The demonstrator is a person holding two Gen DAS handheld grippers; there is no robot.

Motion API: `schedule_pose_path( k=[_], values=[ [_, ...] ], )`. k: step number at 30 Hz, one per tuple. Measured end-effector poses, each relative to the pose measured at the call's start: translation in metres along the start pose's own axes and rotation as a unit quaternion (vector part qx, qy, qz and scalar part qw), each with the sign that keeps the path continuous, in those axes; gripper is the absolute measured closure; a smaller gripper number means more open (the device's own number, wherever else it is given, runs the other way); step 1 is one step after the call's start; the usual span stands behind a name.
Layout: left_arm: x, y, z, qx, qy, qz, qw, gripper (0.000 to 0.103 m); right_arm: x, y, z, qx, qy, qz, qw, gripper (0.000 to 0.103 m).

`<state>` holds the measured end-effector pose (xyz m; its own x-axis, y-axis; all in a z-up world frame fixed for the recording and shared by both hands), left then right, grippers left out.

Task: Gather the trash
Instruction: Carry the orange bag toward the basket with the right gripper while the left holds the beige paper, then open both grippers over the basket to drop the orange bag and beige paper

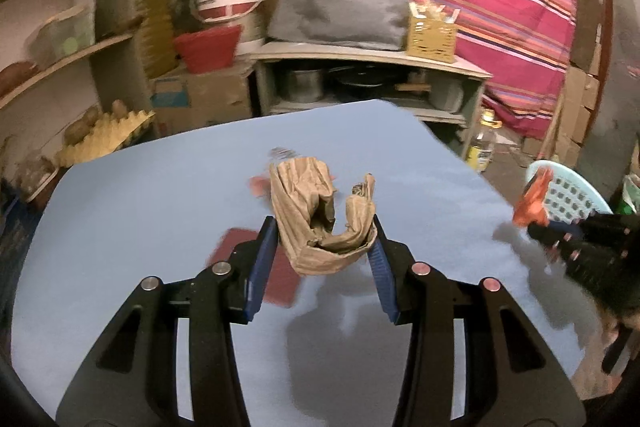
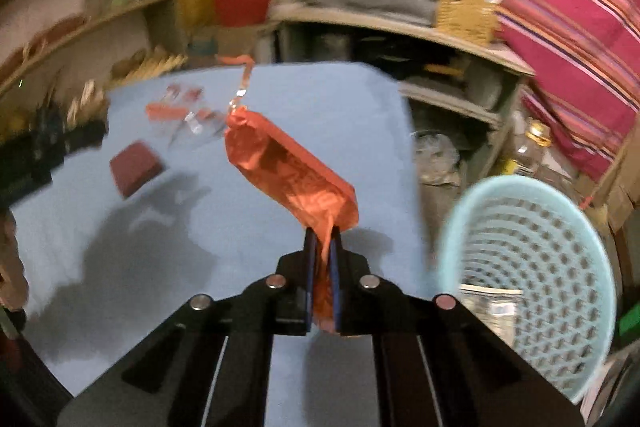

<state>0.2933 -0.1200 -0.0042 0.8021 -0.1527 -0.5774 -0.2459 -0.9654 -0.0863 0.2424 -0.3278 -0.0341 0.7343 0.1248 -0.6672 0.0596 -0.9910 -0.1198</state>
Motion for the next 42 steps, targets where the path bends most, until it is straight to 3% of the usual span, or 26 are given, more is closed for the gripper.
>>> schedule_pose_path(
  k=[12,23,28,30,32,33,38,42],
  values=[
    [-0.003,0.167,-0.014,0.055,0.007,0.104,0.9931,0.059,-0.081,0.147,0.015,0.141,0.066,0.07,0.985,0.096],
    [-0.001,0.292,-0.017,0.097,-0.005,0.164,0.9817,0.058,-0.089,0.207,0.046,0.214,0.064,0.078,0.972,0.096],
    [0.002,0.316,-0.023,0.109,-0.008,0.163,0.9805,0.055,-0.093,0.215,0.049,0.233,0.074,0.07,0.967,0.096],
    [0.004,0.321,-0.027,0.113,-0.009,0.155,0.9813,0.041,-0.09,0.217,0.049,0.24,0.075,0.067,0.966,0.096],
    [0.004,0.317,-0.031,0.107,-0.002,0.141,0.9842,0.018,-0.089,0.218,0.05,0.244,0.075,0.062,0.965,0.096],
    [0.002,0.313,-0.033,0.103,0.002,0.142,0.9845,0.015,-0.087,0.218,0.05,0.246,0.076,0.059,0.964,0.096],
    [-0.001,0.289,-0.035,0.09,0.001,0.132,0.9871,0.005,-0.084,0.213,0.046,0.242,0.079,0.049,0.966,0.096],
    [-0.003,0.257,-0.034,0.079,0.001,0.123,0.9893,0.005,-0.08,0.204,0.037,0.225,0.085,0.048,0.969,0.092]
  ],
)
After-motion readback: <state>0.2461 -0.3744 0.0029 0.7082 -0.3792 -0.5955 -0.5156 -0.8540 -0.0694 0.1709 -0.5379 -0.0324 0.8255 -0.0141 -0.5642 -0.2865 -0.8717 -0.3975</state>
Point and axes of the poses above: each gripper's, at about its wrist camera, not at the fingertips, and x roughly the way its jaws point, y to its right, z to its underside, the point moved 7 cm from there along x, roughly the way its jaws point, and after that the axes turned 8 degrees about -z, right-handed, at the moved point
